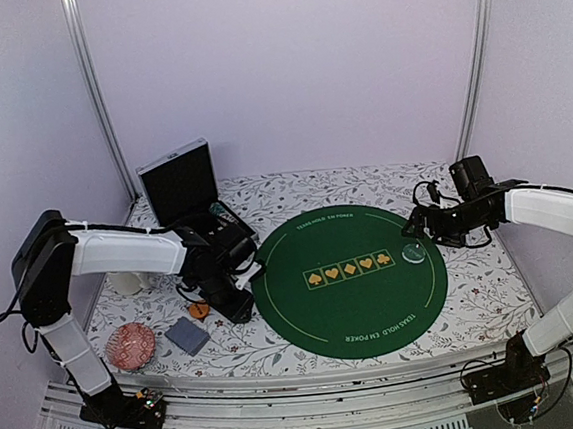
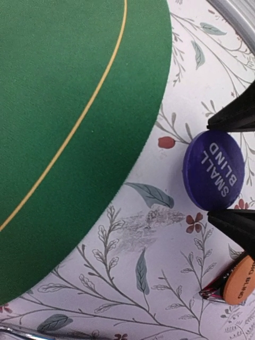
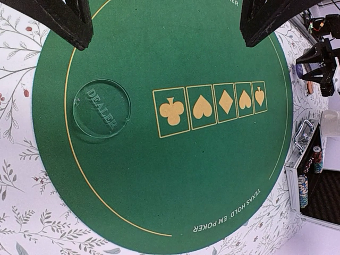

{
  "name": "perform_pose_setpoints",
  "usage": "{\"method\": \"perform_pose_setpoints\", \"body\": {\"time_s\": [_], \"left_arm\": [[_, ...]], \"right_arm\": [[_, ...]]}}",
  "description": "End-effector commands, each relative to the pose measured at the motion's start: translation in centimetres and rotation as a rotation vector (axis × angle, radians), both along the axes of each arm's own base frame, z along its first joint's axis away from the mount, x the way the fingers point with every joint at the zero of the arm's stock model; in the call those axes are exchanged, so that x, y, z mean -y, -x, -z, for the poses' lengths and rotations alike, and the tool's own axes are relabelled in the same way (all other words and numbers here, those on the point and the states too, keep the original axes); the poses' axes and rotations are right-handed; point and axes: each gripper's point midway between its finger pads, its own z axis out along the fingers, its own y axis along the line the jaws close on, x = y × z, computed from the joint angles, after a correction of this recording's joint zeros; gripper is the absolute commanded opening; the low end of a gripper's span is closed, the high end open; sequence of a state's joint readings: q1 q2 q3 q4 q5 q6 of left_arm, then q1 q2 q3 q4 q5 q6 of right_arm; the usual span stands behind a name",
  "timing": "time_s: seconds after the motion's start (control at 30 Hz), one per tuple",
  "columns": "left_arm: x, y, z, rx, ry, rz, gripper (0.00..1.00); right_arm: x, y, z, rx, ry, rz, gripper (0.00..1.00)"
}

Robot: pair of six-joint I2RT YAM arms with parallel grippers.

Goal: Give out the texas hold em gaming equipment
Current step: Pick up the small blind button from the center of the board, then place the small blind button in the small blind area.

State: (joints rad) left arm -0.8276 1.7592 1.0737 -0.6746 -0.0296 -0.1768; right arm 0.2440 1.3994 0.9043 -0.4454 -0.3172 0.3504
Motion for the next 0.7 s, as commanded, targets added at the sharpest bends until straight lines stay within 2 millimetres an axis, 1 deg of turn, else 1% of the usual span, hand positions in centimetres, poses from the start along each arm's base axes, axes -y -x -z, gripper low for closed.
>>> {"method": "perform_pose_setpoints", "body": {"time_s": [0.0,0.1,0.2,0.4,0.5,0.6,0.63,0.67], "left_arm": [[1.8,-0.1,-1.8,0.014,0.076,0.032,0.31],[3.2,-0.5,-2.5,0.020,0.128,0.048,0.30],[5.1,-1.0,-3.0,0.022,0.180,0.066,0.29],[8.1,-0.9,-1.7,0.003,0.169,0.132,0.27],[10.0,0.1,-1.5,-0.009,0.177,0.185,0.27],[12.2,1.7,-1.4,-0.013,0.186,0.256,0.27],[13.1,2.1,-1.7,-0.010,0.198,0.278,0.27],[13.8,2.7,-0.7,-0.025,0.183,0.299,0.27]], "right_arm": [[-0.3,0.3,-0.6,0.017,-0.009,-0.015,0.99],[-0.3,0.3,-0.9,0.024,-0.010,-0.016,0.99],[-0.4,0.3,-1.1,0.029,-0.013,-0.016,0.99],[-0.2,0.6,-1.4,0.031,-0.011,-0.011,0.99],[0.0,0.8,-1.5,0.031,-0.005,-0.008,0.99],[0.0,0.9,-1.5,0.032,-0.004,-0.005,0.99],[0.0,0.8,-1.6,0.034,-0.005,-0.006,0.99],[0.0,0.9,-1.6,0.033,-0.006,-0.006,0.99]]}}
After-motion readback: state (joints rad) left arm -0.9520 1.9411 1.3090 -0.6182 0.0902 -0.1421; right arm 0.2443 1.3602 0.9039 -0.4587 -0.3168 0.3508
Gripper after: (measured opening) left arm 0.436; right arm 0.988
